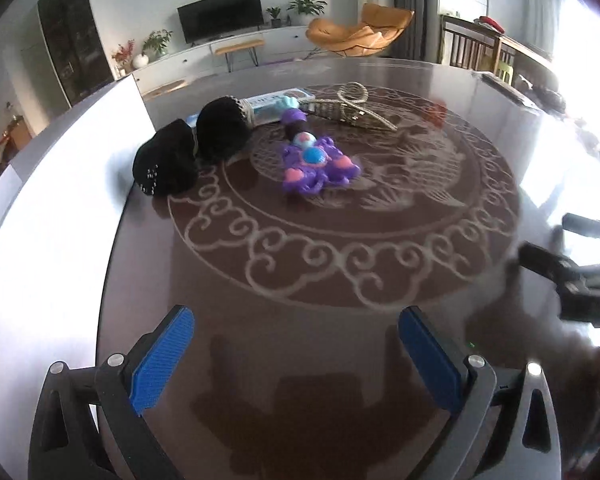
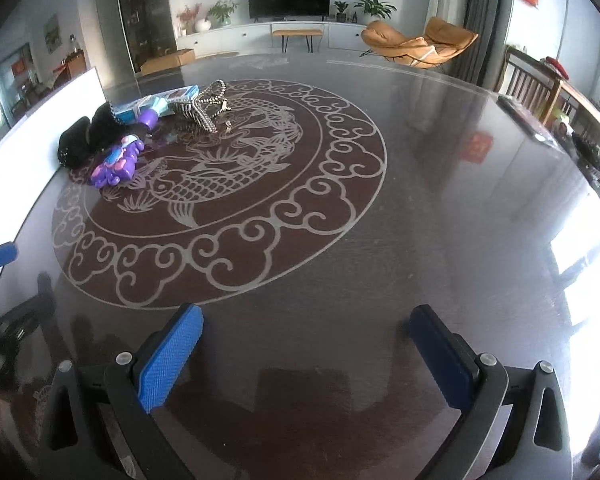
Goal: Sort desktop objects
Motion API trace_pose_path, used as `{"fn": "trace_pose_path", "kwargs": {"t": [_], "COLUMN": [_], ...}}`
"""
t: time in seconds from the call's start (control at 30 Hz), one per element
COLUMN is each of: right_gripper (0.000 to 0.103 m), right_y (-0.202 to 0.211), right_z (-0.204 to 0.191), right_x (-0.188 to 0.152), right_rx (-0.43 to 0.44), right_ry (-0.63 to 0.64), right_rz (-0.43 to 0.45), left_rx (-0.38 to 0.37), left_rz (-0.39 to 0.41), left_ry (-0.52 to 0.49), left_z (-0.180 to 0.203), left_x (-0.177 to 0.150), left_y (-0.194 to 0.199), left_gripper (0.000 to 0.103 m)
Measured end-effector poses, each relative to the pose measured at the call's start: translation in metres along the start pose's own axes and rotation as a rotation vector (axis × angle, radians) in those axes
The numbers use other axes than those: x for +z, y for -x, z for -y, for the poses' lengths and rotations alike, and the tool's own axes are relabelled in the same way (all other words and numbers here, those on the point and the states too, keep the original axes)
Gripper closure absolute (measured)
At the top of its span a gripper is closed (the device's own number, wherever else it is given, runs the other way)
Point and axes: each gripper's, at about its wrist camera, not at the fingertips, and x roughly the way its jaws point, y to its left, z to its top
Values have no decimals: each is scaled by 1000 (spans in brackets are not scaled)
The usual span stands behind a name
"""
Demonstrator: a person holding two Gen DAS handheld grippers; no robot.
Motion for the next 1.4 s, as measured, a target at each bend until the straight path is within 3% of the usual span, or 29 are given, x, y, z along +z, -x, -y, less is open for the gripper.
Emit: {"fn": "trace_pose_path", "kwargs": {"t": [0.23, 1.4], "right_gripper": [0, 0], "right_y": [1, 1], "right_z": [-2, -2], "right_x": [-1, -1], "right_rx": [-1, -1], "right_ry": [0, -1], "right_rz": [0, 0], "left_rx": [-75, -68], "left_rz": [-25, -17], "left_ry": [46, 51], "left_z": [-9, -6], "left_x": [8, 5], "left_y": [-19, -16], "left_gripper": [0, 0]}}
